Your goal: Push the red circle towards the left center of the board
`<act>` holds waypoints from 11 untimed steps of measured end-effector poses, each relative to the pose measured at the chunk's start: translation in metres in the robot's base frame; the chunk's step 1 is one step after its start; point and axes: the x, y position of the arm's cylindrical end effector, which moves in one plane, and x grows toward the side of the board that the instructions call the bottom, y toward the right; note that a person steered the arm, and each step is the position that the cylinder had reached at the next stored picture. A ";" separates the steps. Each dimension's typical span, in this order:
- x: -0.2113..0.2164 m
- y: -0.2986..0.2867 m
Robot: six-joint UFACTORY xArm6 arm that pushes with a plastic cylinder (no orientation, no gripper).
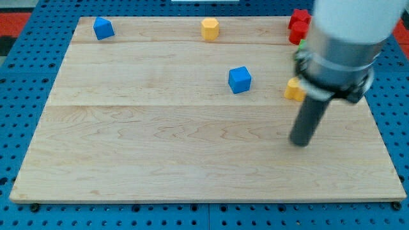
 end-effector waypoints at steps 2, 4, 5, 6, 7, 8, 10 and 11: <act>-0.145 0.095; -0.269 0.102; -0.266 0.057; -0.244 0.014; -0.232 -0.049; -0.198 -0.088; -0.172 -0.213; -0.204 -0.221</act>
